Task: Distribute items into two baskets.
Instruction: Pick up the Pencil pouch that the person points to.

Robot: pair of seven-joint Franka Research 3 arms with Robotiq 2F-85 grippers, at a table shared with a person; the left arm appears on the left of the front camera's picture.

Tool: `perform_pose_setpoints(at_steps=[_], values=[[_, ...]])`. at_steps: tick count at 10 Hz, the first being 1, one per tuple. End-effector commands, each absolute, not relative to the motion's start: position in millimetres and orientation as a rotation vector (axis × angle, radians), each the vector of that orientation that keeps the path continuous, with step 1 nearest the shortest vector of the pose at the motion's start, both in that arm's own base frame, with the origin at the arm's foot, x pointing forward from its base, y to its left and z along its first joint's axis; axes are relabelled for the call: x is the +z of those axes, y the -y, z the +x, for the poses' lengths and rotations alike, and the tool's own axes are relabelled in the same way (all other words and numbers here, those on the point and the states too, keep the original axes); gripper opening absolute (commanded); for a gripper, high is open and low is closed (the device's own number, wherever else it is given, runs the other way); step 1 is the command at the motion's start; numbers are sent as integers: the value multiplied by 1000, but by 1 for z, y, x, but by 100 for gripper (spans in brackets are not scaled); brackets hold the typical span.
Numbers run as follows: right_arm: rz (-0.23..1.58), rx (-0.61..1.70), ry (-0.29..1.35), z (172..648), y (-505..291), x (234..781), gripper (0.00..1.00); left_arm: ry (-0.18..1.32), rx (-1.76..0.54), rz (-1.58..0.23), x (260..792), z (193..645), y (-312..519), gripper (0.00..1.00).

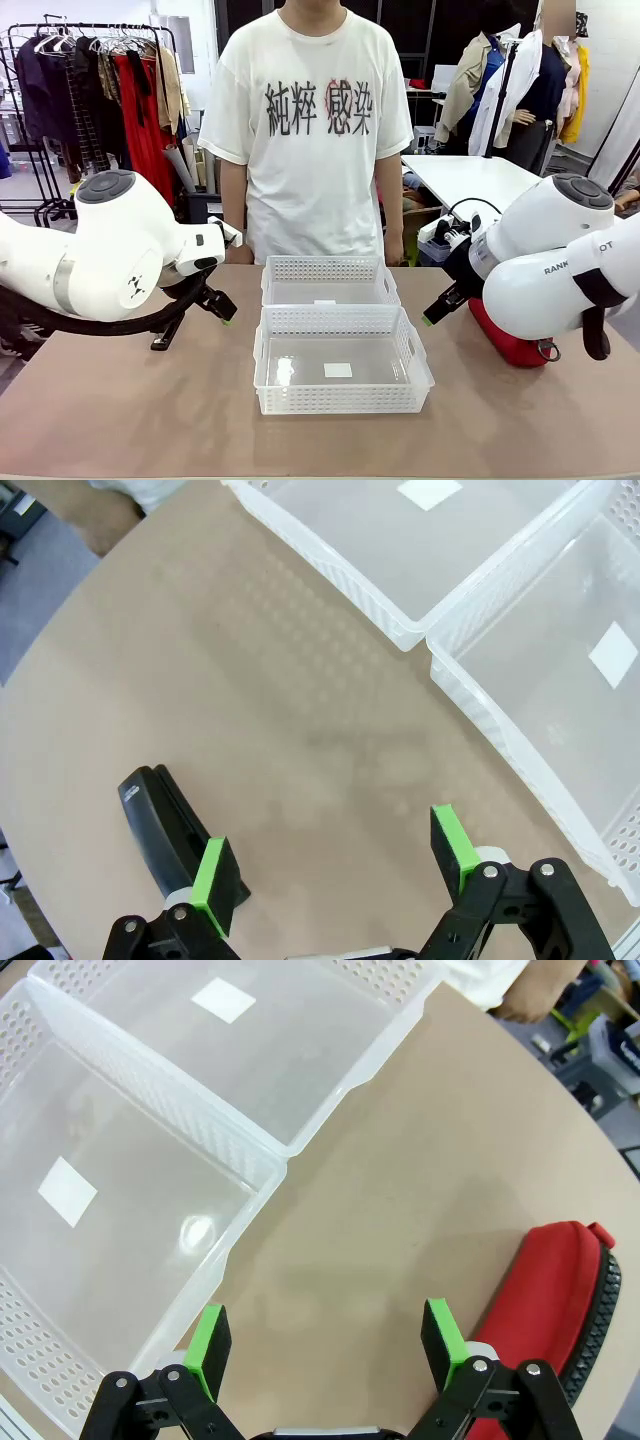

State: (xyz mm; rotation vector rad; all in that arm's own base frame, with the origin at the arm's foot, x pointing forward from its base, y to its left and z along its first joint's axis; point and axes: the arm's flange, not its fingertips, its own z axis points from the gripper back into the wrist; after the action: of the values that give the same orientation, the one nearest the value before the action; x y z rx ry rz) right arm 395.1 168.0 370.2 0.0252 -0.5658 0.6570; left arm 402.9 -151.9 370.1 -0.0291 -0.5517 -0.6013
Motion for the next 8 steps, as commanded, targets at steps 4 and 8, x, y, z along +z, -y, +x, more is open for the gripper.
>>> perform_pose_setpoints(at_steps=[4,8], values=[[25,657,566,395,-168,370,100,552,-601,-29,370,403,152,100],[58,472,451,408,-173,389,100,405,-613,5,413,402,154,100]])
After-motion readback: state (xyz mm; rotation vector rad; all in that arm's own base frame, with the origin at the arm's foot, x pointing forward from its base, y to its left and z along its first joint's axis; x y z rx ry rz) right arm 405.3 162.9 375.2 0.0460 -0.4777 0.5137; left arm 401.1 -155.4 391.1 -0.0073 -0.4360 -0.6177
